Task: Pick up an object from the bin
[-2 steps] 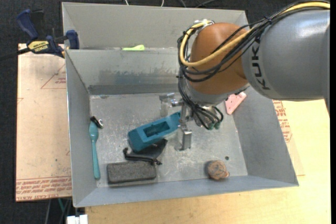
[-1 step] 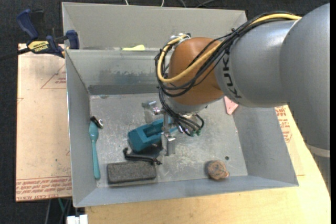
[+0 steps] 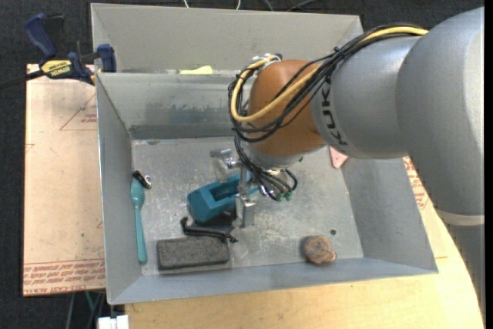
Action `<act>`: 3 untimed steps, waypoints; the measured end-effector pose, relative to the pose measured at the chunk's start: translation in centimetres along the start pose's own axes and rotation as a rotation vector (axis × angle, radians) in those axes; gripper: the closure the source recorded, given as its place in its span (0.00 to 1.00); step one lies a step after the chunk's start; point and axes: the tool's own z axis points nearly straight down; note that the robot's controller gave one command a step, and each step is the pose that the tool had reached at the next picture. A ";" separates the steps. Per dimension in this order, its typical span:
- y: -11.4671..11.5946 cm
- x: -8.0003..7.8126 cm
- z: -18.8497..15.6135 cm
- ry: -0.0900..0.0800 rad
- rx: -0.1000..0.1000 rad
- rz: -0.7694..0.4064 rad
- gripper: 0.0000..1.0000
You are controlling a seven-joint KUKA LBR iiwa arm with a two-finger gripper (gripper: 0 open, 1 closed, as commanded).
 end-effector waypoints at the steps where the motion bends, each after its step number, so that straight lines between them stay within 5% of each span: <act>1: 0.1 -0.9 1.2 -0.029 0.003 -0.077 1.00; 3: 0.1 -0.9 1.2 -0.029 0.003 -0.077 1.00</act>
Offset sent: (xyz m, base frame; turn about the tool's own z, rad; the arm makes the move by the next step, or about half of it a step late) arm 0.0000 0.0000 0.0000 0.0000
